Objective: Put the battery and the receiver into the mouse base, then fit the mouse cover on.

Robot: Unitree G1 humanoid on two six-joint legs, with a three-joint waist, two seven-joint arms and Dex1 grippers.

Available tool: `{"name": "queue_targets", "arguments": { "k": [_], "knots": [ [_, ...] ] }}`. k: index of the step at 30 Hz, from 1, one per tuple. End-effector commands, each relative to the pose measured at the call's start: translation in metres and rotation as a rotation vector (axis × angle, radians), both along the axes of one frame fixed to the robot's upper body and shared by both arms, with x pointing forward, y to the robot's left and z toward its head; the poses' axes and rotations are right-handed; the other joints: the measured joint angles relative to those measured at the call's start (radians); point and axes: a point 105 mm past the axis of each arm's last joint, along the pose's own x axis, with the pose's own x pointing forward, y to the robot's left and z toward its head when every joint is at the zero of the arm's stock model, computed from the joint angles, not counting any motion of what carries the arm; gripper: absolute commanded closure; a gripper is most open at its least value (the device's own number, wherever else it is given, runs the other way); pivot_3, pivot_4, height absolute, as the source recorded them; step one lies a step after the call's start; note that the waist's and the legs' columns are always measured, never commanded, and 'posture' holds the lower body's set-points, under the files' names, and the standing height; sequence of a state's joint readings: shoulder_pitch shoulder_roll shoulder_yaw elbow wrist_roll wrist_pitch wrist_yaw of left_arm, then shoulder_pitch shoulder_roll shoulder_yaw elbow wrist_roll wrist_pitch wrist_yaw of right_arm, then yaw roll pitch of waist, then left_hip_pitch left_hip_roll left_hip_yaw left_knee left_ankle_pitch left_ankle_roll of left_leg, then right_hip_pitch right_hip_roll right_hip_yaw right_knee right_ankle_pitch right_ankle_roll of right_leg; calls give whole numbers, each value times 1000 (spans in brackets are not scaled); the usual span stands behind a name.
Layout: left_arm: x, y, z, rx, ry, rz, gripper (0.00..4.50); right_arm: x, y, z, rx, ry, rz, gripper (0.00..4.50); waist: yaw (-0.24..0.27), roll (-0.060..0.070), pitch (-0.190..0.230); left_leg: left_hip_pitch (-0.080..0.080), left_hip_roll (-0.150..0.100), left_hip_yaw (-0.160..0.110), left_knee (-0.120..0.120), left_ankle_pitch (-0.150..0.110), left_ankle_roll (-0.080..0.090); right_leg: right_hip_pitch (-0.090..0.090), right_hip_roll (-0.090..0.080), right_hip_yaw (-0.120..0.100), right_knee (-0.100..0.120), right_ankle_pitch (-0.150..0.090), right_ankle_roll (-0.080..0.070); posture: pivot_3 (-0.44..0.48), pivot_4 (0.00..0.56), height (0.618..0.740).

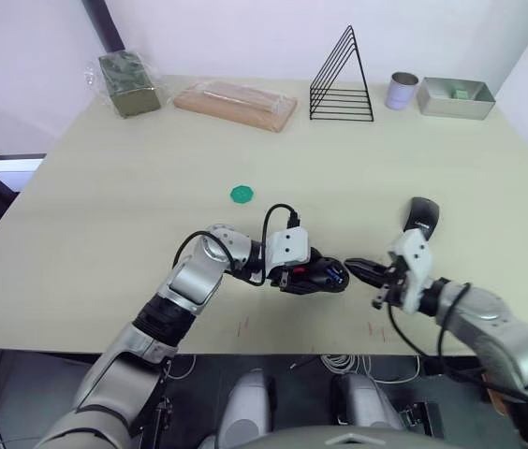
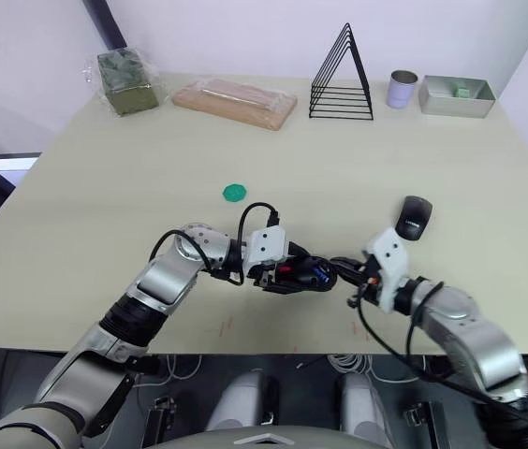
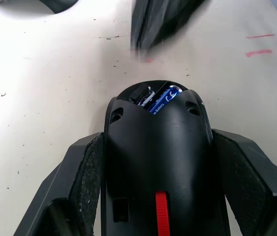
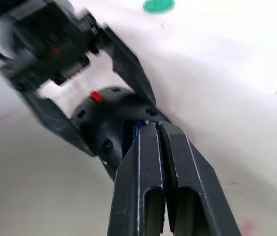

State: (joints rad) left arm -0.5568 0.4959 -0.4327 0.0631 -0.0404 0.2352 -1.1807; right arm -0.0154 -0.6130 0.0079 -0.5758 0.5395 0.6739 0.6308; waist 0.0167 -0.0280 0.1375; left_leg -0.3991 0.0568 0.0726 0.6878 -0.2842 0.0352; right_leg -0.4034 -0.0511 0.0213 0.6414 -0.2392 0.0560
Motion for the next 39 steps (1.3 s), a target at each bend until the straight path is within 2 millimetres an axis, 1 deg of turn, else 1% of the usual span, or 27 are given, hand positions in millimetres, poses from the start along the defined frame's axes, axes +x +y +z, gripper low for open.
{"name": "queue_targets", "arguments": {
  "k": [1, 3, 4, 5, 8, 12, 16, 18, 19, 20, 22, 24, 26, 28, 30, 33, 35, 36, 38, 39],
  "knots": [
    [2, 2, -1, 5, 3, 12, 1640, -14, -14, 22, -14, -22, 47, 3558, -2, -1, -1, 0, 0, 0, 0, 0, 0, 0, 0, -1, 0, 0, 0, 0, 150, 740],
    [2, 1, -1, 4, 2, 12, 1640, -17, -21, 27, -9, -6, 48, 2505, -2, -1, -1, 1, 0, 0, -1, 0, 0, 0, 0, -1, 0, 0, 0, 0, 150, 740],
    [2, 1, -1, 3, 2, 12, 1640, -18, -22, 29, -7, -1, 46, 1812, -2, -1, 0, 1, 0, 0, -1, 0, 0, 0, 1, -1, 0, 0, 0, 0, 150, 740],
    [2, 1, 0, 3, 2, 13, 1640, -22, -26, 31, -23, 0, 63, 1529, -2, -1, 0, 1, 0, 0, -1, 0, 0, 0, 1, -1, 0, 0, 0, 0, 150, 740],
    [3, 1, 1, -2, -3, 17, 1640, -39, -41, 41, -74, 21, 105, 28, 2, 0, 0, 0, 0, -1, 0, 0, 0, 0, 0, 0, 0, 0, 0, 0, 150, 740],
    [4, 1, 1, -3, -6, 15, 1640, -50, -46, 40, -93, 40, 116, 28, -2, -1, 0, 1, 0, -2, 0, 0, 0, 1, 0, 0, -1, 0, 0, 0, 150, 740],
    [4, 0, 1, -11, -1, 12, 1640, -53, -45, 40, -57, 44, 100, 28, -2, -1, 0, 2, 0, -2, 0, 0, 0, 1, 0, 1, 0, 0, 0, 0, 150, 740],
    [5, 0, 6, -41, 14, 25, 570, -53, -44, 41, -49, 43, 96, 0, -2, -1, 0, 2, 0, -2, 0, 0, 0, 1, 0, 2, 0, 0, 0, 0, 150, 740],
    [5, 0, 8, -52, 17, 29, 266, -53, -44, 41, -47, 43, 92, 0, -2, -1, 0, 2, 0, -2, 0, 0, 0, 1, 0, 2, 0, 0, 0, 0, 150, 740],
    [7, 0, 14, -84, 14, 40, 54, -52, -45, 41, -47, 44, 86, 0, -2, -1, 0, 2, 0, -2, 0, 0, 0, 1, 0, 2, 0, 0, 0, 0, 150, 740],
    [8, 2, 29, -162, 23, 58, 54, -50, -47, 41, -48, 42, 59, 0, -2, -1, 0, 1, 0, -2, 0, 0, 0, 1, 0, 1, 0, 0, 0, 0, 150, 740],
    [2, 11, 45, -229, 38, 41, 54, -49, -50, 41, -51, 50, 27, 0, -2, -1, 0, 1, 0, -3, 0, 0, 0, 1, 0, 1, 0, 0, 0, 0, 150, 740],
    [-3, 19, 55, -265, 47, 40, 54, -49, -54, 40, -56, 59, -1, 0, -3, -1, 0, 1, 0, -3, -1, 0, 0, 0, 0, 1, -1, 0, 0, 0, 150, 740],
    [-4, 31, 62, -295, 56, 82, 54, -46, -58, 40, -66, 61, -51, 0, -3, -1, 0, 1, 0, -3, -1, 0, 0, 0, 0, 1, -1, 0, 0, 0, 150, 740],
    [-8, 46, 66, -324, 85, 127, 54, -43, -61, 39, -80, 76, -97, 0, -4, -1, 1, 1, 1, -3, -1, 0, 0, 0, 0, 1, 0, 0, 0, 0, 150, 740],
    [-23, 62, 67, -351, 130, 148, 54, -37, -67, 40, -111, 50, -168, 0, -6, -1, 1, 2, 1, -2, -1, 0, 0, 0, 0, 2, 0, 0, 0, 0, 150, 740],
    [-27, 73, 68, -385, 154, 199, 54, -29, -76, 39, -157, 30, -253, 0, -4, -1, 1, 2, 1, -2, -1, 0, 0, 0, 0, 2, 0, 0, 0, 0, 150, 740],
    [-28, 82, 67, -403, 156, 249, 54, -22, -85, 37, -173, 48, -333, 0, -4, -1, 1, 2, 1, -2, -1, 0, 0, 0, -1, 2, 0, 0, 0, 0, 150, 740],
    [-38, 88, 78, -572, 183, 203, 54, -14, -91, 41, -167, 44, -409, 0, -3, -1, 1, 2, 1, -2, -1, 0, 0, 0, -1, 2, 0, 0, 0, 0, 150, 740],
    [-39, 92, 78, -573, 136, 204, 54, -12, -91, 43, -156, 46, -424, 0, -3, -1, 1, 2, 1, -1, -1, 0, 0, 0, -2, 2, 0, 0, 0, 0, 150, 740]
  ]
}}
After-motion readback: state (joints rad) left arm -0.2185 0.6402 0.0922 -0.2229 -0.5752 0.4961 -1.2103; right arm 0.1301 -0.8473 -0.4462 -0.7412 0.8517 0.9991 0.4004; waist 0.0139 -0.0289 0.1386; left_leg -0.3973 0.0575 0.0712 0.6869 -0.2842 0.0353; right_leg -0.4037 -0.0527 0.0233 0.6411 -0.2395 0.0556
